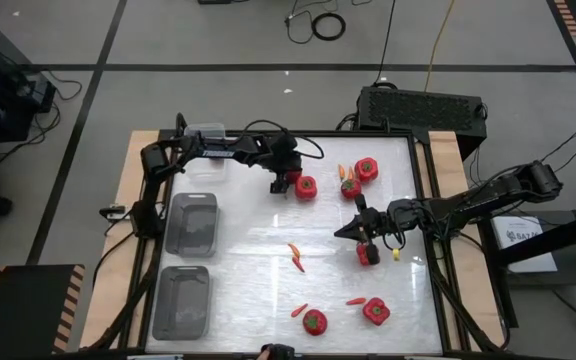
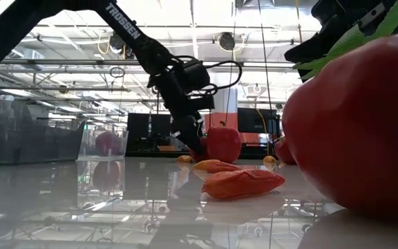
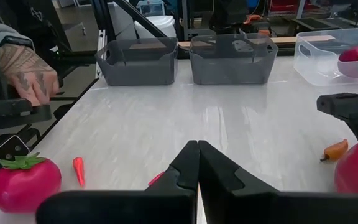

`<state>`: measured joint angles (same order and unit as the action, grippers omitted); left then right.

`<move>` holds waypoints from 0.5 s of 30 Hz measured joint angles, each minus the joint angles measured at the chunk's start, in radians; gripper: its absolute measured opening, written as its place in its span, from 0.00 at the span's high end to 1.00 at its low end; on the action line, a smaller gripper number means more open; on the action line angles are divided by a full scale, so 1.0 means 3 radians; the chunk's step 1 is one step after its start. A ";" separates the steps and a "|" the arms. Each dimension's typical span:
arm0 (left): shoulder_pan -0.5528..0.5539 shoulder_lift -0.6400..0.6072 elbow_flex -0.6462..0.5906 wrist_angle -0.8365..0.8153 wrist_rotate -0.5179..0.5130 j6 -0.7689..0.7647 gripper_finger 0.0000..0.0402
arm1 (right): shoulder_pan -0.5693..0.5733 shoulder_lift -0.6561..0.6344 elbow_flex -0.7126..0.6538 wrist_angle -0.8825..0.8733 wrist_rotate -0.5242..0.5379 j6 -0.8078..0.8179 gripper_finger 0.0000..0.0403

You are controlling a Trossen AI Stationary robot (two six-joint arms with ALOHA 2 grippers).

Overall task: Sort produce into baskets
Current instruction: Put the tomato into the transparent bin

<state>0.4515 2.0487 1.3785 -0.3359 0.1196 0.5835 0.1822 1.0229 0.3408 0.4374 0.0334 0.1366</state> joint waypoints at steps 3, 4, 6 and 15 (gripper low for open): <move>0.0000 0.0000 0.0000 -0.0008 0.0003 0.0001 0.10 | 0.0000 0.0000 0.0000 -0.0004 0.0000 -0.0012 1.00; 0.0000 0.0000 0.0000 -0.0009 0.0003 0.0001 0.10 | 0.0000 0.0000 0.0000 -0.0004 0.0000 -0.0023 1.00; 0.0000 0.0000 0.0000 -0.0020 0.0003 0.0001 0.10 | 0.0000 0.0000 0.0000 -0.0004 0.0000 -0.0024 1.00; -0.0006 -0.0008 0.0000 -0.0042 0.0004 -0.0014 0.23 | 0.0000 0.0000 0.0000 0.0000 0.0001 -0.0024 1.00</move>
<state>0.4496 2.0464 1.3785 -0.3485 0.1207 0.5794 0.1822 1.0229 0.3408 0.4373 0.0337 0.1295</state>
